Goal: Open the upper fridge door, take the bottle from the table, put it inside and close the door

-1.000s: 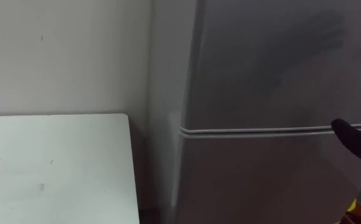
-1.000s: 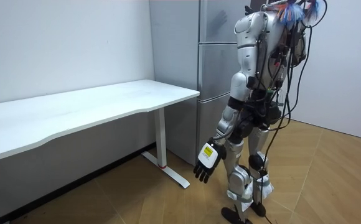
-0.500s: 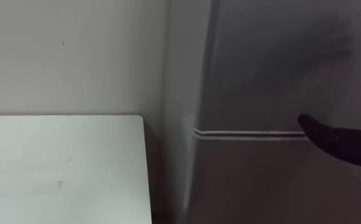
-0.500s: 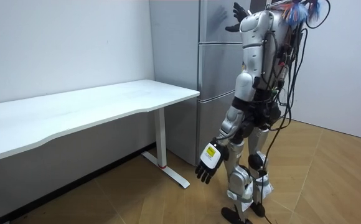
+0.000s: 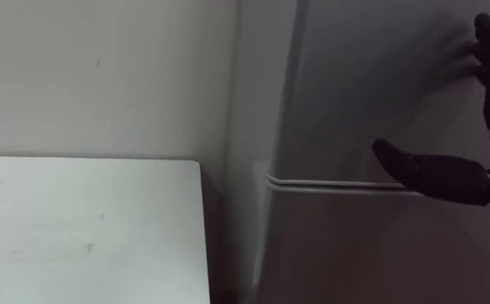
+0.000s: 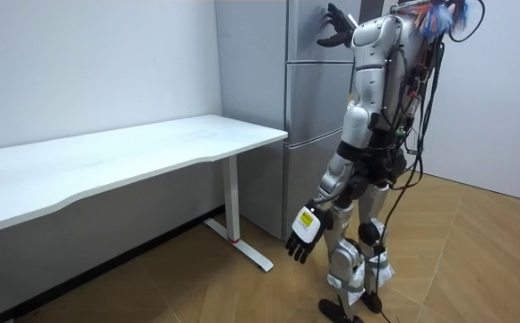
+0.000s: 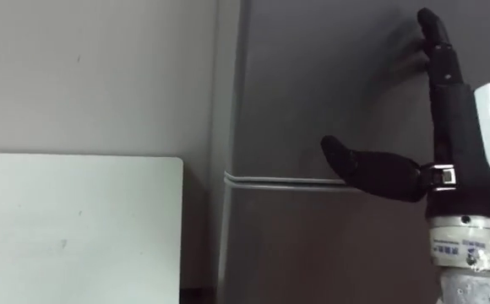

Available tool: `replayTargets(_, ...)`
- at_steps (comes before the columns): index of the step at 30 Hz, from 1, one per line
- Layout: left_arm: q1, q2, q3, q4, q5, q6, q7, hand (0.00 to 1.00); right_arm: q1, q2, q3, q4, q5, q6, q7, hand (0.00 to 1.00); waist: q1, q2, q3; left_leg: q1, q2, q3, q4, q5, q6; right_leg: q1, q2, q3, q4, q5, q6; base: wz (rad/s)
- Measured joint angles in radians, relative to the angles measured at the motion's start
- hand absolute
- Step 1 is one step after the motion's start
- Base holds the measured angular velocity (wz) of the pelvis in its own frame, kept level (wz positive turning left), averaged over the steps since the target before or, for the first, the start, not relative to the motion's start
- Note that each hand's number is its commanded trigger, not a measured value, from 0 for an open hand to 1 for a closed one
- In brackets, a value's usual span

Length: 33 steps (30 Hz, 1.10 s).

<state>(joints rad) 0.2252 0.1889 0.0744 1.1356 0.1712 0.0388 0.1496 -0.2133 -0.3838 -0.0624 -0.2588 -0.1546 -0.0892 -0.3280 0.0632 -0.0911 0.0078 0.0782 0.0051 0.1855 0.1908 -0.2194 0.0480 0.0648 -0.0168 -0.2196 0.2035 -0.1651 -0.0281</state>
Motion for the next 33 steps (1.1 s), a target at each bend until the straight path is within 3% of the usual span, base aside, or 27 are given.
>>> replayTargets(4, 0.005, 0.001, -0.002, -0.017, 0.0, 0.008, -0.023, 0.0, -0.03, 0.0, 0.007, 0.072, -0.041, -0.024, -0.024, 0.0, 0.01, 0.007, -0.0002, -0.014, 0.0, -0.002, 0.014, 0.002, 0.0, -0.014, -0.002, -0.001, -0.003, -0.001, 0.0, 0.0)
replayTargets(9, 0.003, 0.001, -0.011, -0.019, 0.0, 0.031, -0.022, 0.0, -0.049, -0.002, 0.032, 0.151, -0.069, -0.041, -0.089, 0.0, 0.022, 0.0, -0.0008, -0.016, -0.002, -0.008, 0.015, 0.011, 0.002, -0.011, -0.006, -0.02, -0.008, 0.002, 0.001, 0.04)
replayTargets(18, -0.004, 0.001, -0.024, -0.03, 0.001, 0.082, -0.035, 0.0, -0.104, -0.002, 0.041, 0.36, -0.261, -0.054, -0.199, 0.0, 0.041, -0.003, -0.0026, -0.017, -0.013, -0.038, 0.022, 0.025, 0.008, 0.004, -0.013, -0.033, -0.015, 0.012, 0.015, 0.11)
replayTargets(25, -0.006, 0.001, -0.03, -0.049, 0.0, 0.103, -0.045, 0.0, -0.122, -0.002, 0.038, 0.431, -0.261, -0.028, -0.215, 0.0, 0.058, -0.005, -0.0032, -0.035, -0.017, -0.051, 0.047, 0.027, 0.013, 0.002, -0.018, -0.039, -0.013, 0.019, 0.015, 0.05)
replayTargets(33, -0.005, 0.003, -0.039, -0.049, -0.001, 0.104, -0.045, 0.0, -0.117, -0.001, 0.04, 0.393, -0.262, 0.005, -0.215, 0.0, 0.048, -0.012, -0.0121, -0.049, -0.019, -0.051, 0.047, 0.03, 0.018, -0.013, -0.019, -0.036, -0.015, 0.031, 0.023, 0.0)
